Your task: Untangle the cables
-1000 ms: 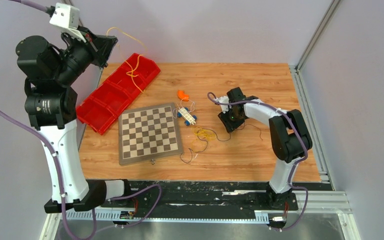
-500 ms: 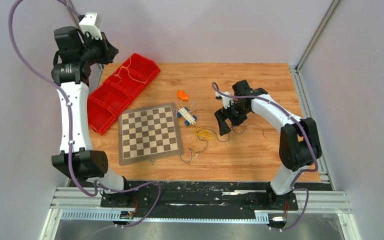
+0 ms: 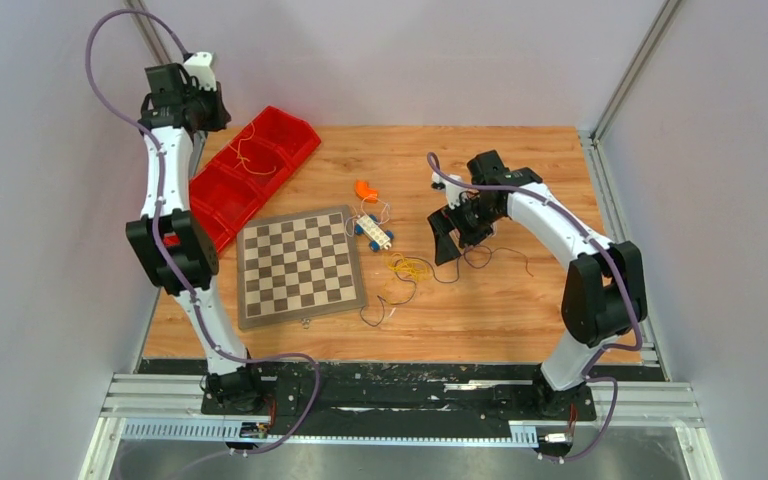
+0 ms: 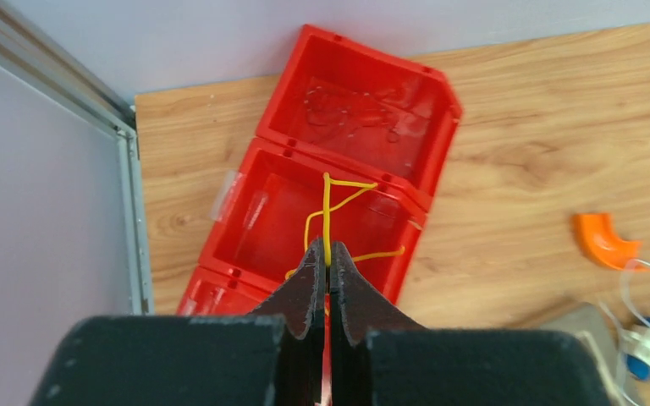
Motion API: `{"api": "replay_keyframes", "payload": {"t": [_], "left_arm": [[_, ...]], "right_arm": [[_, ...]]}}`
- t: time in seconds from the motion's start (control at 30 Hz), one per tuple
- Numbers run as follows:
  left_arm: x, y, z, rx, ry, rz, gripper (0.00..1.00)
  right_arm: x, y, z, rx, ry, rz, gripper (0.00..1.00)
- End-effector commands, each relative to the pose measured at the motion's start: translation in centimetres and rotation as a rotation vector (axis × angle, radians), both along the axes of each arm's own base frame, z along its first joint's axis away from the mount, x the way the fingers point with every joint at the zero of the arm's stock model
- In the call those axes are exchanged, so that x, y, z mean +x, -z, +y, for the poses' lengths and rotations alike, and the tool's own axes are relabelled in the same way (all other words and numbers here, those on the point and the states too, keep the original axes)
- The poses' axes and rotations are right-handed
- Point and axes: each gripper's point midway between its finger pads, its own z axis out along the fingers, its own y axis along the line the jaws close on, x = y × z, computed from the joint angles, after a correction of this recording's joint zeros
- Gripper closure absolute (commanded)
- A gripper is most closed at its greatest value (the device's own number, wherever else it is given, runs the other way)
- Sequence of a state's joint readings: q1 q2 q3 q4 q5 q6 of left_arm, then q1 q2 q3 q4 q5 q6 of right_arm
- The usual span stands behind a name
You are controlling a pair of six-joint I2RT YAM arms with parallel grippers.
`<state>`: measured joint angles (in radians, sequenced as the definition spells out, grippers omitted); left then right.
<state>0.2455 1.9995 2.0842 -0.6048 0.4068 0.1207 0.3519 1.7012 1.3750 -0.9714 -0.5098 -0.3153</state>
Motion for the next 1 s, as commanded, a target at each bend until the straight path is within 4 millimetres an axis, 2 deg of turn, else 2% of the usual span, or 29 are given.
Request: {"api": "replay_keyframes", "payload": {"t": [0.0, 0.03, 0.07, 0.1, 0.13, 0.17, 0.2, 0.33, 0.4, 0.43, 0.47, 0.5, 0.53, 0.57, 0.6, 0.63, 0.7, 0.73, 0.77, 0.83, 0.9, 0.97], "left_arm": [[3.8, 0.5, 2.9, 0.113, -0.043, -0.077, 1.00], [4.6, 0.5, 3.4, 0.128, -0.052, -0.102, 1.00], [5.3, 1.8, 3.7, 0.136, -0.051, -0.094, 1.00], [5.9, 2.0, 4.1, 0.159, -0.058, -0.111, 1.00], [6.5, 3.4, 4.4, 0.165, -0.060, -0.096, 1.00], [6.8, 3.9, 4.6, 0.184, -0.056, -0.098, 1.00], [7.1, 5.5, 4.6, 0.185, -0.034, -0.073, 1.00], [6.4, 10.7, 3.9, 0.215, 0.055, 0.042, 1.00], [5.8, 12.4, 4.0, 0.229, 0.067, 0.095, 1.00], [5.5, 12.7, 4.1, 0.232, 0.062, 0.112, 0.94], [5.4, 12.5, 4.3, 0.239, 0.048, 0.117, 0.84], [5.2, 12.1, 4.3, 0.229, 0.038, 0.122, 0.64], [5.0, 11.1, 4.2, 0.225, 0.036, 0.112, 0.55], [4.7, 10.4, 4.0, 0.213, 0.034, 0.112, 0.40], [4.3, 8.4, 3.6, 0.206, 0.040, 0.082, 0.34], [3.9, 7.5, 3.2, 0.188, 0.038, 0.077, 0.25], [2.5, 2.5, 2.2, 0.164, 0.042, 0.005, 0.15], [1.9, 1.4, 1.4, 0.141, 0.067, -0.007, 0.14], [0.8, -0.9, 0.8, 0.129, 0.076, -0.040, 0.13], [-1.4, -3.3, -1.0, 0.089, 0.131, -0.063, 0.10], [-4.3, -4.7, -3.5, 0.030, 0.219, -0.059, 0.09], [-7.6, -4.6, -6.3, -0.054, 0.319, -0.029, 0.08]], "right_arm": [[1.0, -0.7, 0.7, 0.027, 0.000, -0.001, 0.07], [1.1, -0.5, 0.7, 0.025, 0.000, 0.006, 0.07], [1.1, -0.4, 0.8, 0.024, -0.001, 0.014, 0.08], [1.3, -0.3, 0.8, 0.022, 0.001, 0.018, 0.08], [1.4, -0.1, 0.8, 0.019, 0.002, 0.024, 0.08], [1.5, 0.0, 0.8, 0.018, 0.003, 0.028, 0.08], [1.6, 0.1, 0.9, 0.018, 0.001, 0.031, 0.08], [1.9, 0.4, 0.9, 0.017, 0.003, 0.045, 0.08], [2.0, 0.5, 0.9, 0.017, 0.005, 0.050, 0.08], [2.0, 0.5, 0.9, 0.018, 0.006, 0.050, 0.08], [2.0, 0.3, 0.9, 0.021, 0.005, 0.050, 0.08], [2.0, 0.2, 0.9, 0.021, 0.005, 0.050, 0.08], [1.9, 0.0, 1.0, 0.023, 0.004, 0.047, 0.08], [1.9, -0.2, 1.0, 0.028, 0.004, 0.044, 0.09], [1.8, -0.4, 1.0, 0.034, 0.004, 0.042, 0.09], [1.7, -0.7, 1.1, 0.042, 0.004, 0.039, 0.09], [1.4, -1.2, 1.3, 0.060, -0.003, 0.034, 0.10], [1.2, -1.5, 1.5, 0.071, -0.007, 0.035, 0.11], [0.9, -1.7, 1.6, 0.084, -0.011, 0.038, 0.11], [0.3, -2.0, 2.1, 0.119, -0.024, 0.049, 0.12], [-0.3, -1.9, 2.8, 0.140, -0.039, 0.058, 0.13], [-0.6, -1.4, 3.7, 0.152, -0.057, 0.054, 0.14]]}}
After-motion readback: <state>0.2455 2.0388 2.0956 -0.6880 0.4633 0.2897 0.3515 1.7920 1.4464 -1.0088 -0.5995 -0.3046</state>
